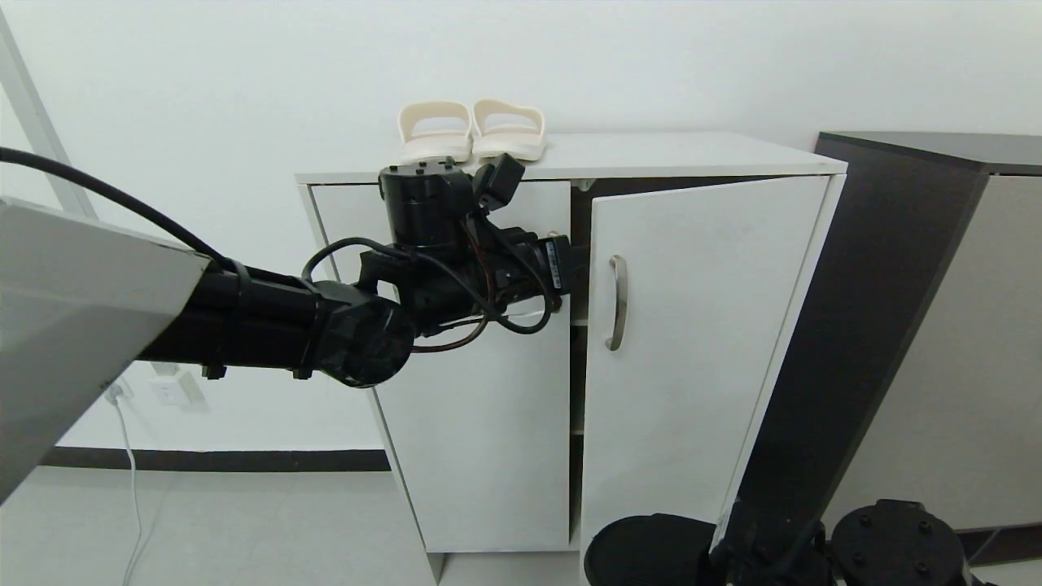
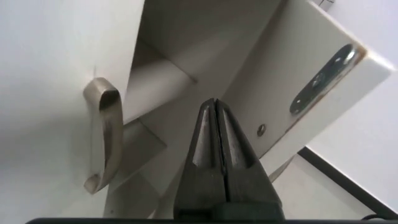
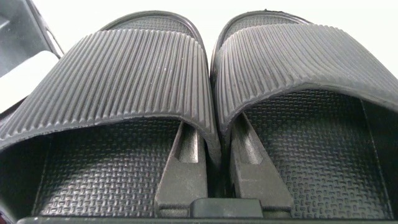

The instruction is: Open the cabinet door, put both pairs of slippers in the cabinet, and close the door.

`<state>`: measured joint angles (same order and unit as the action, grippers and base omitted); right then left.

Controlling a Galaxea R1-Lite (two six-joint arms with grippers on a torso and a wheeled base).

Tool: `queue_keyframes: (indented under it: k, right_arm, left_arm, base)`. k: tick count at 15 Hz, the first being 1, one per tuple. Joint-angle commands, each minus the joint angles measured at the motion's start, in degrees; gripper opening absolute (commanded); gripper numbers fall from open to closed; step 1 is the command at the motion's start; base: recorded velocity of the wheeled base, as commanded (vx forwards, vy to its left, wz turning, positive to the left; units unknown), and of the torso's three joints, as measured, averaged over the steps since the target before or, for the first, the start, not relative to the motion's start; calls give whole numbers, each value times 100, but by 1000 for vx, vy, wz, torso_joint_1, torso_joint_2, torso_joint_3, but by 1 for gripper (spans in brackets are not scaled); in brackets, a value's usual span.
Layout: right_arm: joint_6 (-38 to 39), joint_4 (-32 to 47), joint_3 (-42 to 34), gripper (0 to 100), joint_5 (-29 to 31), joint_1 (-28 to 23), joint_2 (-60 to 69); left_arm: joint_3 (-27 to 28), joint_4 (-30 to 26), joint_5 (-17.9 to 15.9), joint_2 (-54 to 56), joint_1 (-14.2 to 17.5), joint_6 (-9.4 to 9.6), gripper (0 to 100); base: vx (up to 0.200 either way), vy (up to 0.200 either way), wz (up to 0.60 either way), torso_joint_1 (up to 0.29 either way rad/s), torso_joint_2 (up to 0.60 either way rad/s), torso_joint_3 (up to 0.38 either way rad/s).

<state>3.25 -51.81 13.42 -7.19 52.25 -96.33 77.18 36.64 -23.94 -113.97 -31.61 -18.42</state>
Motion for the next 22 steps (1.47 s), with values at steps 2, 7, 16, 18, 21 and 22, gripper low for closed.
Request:
queue_keyframes:
  k: [2,7,16,18,21,22]
  right_arm:
    - [35,-5,3,0,-1,163,-26]
    - [52,-5,-50,0,-1,400,18]
    - [624,-48,1198,0,1976,-312,-844]
    - [1072,-48,1708,0,2530,-391,-1274]
    - [1160,-48,2332,0,3558,-690,-1784]
    - [1169,-57,2455,0,3769,-822,-1951]
  left_arm:
    - [-19,27,4,15,-258,23,0]
    - [-221,36,-5,419,-864,31,0]
    - [-1284,-52,926,1562,15,251,0]
    - [-2269,-536,2113,2590,23,585,0]
    - [-3754,-878,2640,4585,375,664,0]
    - [-4106,-1309,2737,5289,718,805,0]
  base:
    - [-200,0,0,2,2,2]
    - [-200,0,0,1,1,1]
    - [-67,0,0,2,0,1]
    - [0,0,0,0,0,0]
    - [0,0,0,0,0,0]
    - [0,0,0,0,0,0]
